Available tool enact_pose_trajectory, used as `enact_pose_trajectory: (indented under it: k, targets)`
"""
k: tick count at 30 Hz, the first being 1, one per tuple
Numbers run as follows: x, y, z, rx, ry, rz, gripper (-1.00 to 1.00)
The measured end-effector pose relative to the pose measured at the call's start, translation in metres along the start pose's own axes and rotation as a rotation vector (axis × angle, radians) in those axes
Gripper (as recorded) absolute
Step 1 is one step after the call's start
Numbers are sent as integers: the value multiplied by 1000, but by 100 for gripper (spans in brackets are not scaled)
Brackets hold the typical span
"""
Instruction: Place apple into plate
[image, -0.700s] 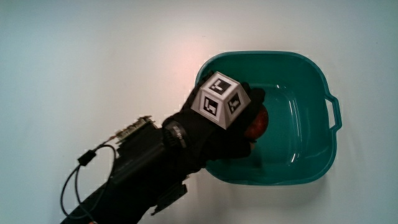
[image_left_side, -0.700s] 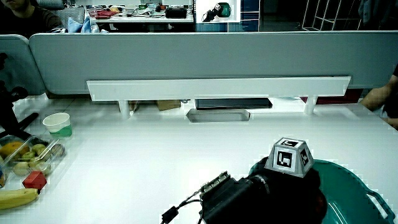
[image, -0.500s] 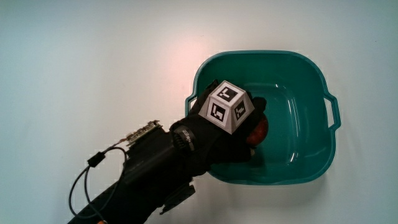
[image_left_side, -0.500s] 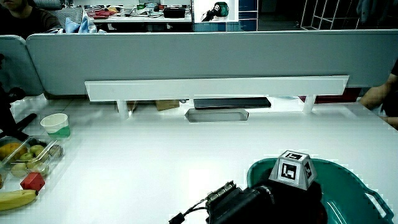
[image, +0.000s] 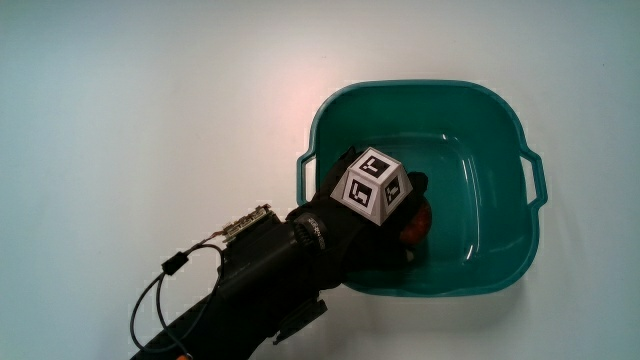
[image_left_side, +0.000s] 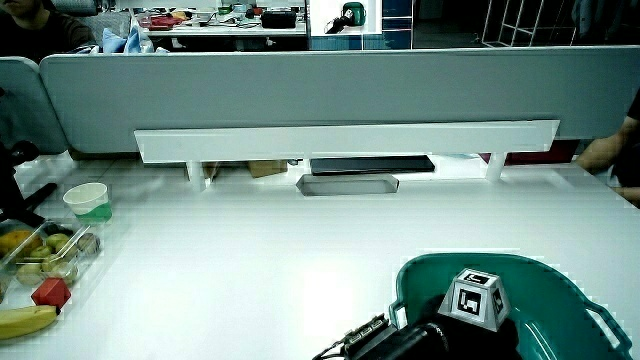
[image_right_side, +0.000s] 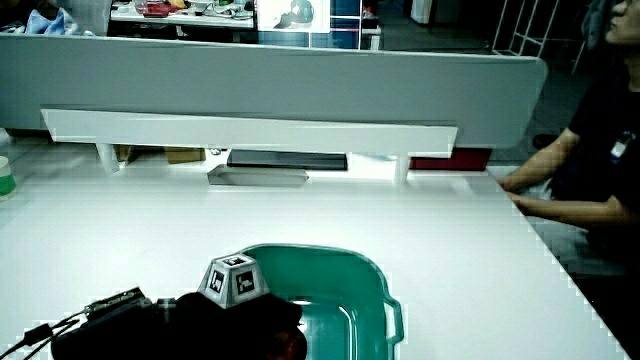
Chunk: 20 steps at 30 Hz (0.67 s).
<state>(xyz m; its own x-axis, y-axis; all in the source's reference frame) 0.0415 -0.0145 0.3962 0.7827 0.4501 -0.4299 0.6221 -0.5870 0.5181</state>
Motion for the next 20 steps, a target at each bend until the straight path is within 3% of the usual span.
enact_pose_trajectory:
  k: [9,16,19,20]
  targets:
    - [-4,3,-2,-27,-20,40,0]
    - [-9,3,-2,-73,-40,91,-35]
    - [-12,2,-1,-51,-36,95,-50]
    - [-13,-1,2,-72,-56,89,-55]
